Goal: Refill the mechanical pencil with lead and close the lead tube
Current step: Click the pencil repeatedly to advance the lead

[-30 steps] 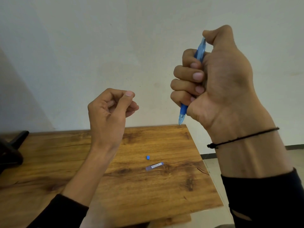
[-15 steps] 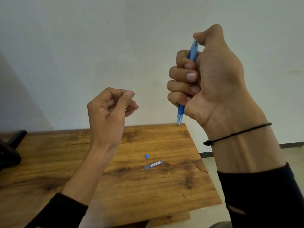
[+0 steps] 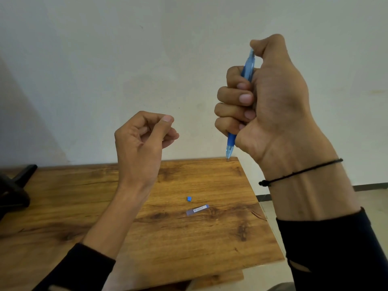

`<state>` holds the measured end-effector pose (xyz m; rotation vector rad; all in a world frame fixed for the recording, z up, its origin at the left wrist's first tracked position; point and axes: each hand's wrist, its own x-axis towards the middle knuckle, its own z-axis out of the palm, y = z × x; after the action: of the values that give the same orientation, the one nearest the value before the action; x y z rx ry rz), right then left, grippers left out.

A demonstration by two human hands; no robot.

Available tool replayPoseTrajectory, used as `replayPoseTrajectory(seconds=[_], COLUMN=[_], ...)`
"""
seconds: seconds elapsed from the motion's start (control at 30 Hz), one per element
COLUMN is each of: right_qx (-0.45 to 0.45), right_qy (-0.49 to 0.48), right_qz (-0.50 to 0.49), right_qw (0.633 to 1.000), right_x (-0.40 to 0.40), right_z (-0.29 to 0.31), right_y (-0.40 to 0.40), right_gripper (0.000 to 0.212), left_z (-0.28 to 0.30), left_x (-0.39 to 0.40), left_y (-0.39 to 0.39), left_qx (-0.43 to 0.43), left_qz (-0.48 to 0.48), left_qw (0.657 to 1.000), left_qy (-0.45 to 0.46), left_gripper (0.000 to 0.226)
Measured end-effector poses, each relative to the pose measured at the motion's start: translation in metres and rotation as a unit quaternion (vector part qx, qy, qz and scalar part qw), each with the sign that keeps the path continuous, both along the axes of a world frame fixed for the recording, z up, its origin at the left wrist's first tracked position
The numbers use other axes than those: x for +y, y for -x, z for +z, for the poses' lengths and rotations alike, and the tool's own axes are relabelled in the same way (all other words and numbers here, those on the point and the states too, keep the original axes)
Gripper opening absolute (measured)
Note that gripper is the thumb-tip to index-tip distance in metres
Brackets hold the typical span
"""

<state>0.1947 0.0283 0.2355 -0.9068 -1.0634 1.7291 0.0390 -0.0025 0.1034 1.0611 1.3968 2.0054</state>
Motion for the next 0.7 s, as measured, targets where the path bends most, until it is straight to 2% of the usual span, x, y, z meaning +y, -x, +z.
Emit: replayPoseTrajectory(seconds=[0.7], right_qx=[0.006], right_qy=[0.024], right_qz=[-0.009], right_qw=[1.0], right_x=[0.003], right_z=[-0.004], right_y=[-0.0001], right_gripper=[0.055], left_z=[-0.0004], left_x=[0.0], left_y=[0.0], left_qx=[-0.006], left_qz=[-0.003], left_qw=[1.0], left_qy=[-0.001], left_gripper=[0.011])
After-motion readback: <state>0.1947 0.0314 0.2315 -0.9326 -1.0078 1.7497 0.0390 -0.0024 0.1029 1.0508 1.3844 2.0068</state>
